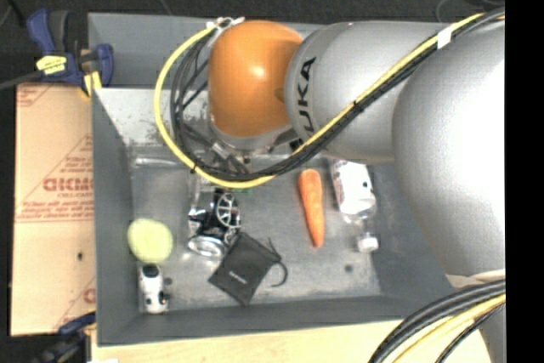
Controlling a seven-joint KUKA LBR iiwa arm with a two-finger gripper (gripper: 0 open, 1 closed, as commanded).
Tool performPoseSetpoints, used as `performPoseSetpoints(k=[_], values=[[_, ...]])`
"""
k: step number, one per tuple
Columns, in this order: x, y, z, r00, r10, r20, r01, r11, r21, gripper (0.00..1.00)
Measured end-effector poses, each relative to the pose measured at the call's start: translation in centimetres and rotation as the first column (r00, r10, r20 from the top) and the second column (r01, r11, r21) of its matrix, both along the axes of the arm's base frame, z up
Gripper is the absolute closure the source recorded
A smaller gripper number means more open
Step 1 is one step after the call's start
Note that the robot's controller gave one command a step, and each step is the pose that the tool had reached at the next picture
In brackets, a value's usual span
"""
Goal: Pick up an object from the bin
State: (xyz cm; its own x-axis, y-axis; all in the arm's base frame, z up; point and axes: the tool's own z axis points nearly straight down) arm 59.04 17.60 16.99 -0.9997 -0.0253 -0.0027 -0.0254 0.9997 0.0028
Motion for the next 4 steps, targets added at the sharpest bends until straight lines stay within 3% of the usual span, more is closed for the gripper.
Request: performPoseSetpoints(k=[1,2,3,4], values=[[-0.1,-1.7,2.1,0.999,0.049,0.011,-0.049,0.999,0.001,1.0],[0.3,-4.2,-3.9,0.981,0.192,0.009,-0.192,0.981,-0.001,1.0],[-0.6,-7.4,-7.1,0.97,0.241,0.015,-0.242,0.97,0.002,1.0],[-1.6,-7.6,-9.1,0.986,0.165,0.027,-0.165,0.986,-0.003,1.0]])
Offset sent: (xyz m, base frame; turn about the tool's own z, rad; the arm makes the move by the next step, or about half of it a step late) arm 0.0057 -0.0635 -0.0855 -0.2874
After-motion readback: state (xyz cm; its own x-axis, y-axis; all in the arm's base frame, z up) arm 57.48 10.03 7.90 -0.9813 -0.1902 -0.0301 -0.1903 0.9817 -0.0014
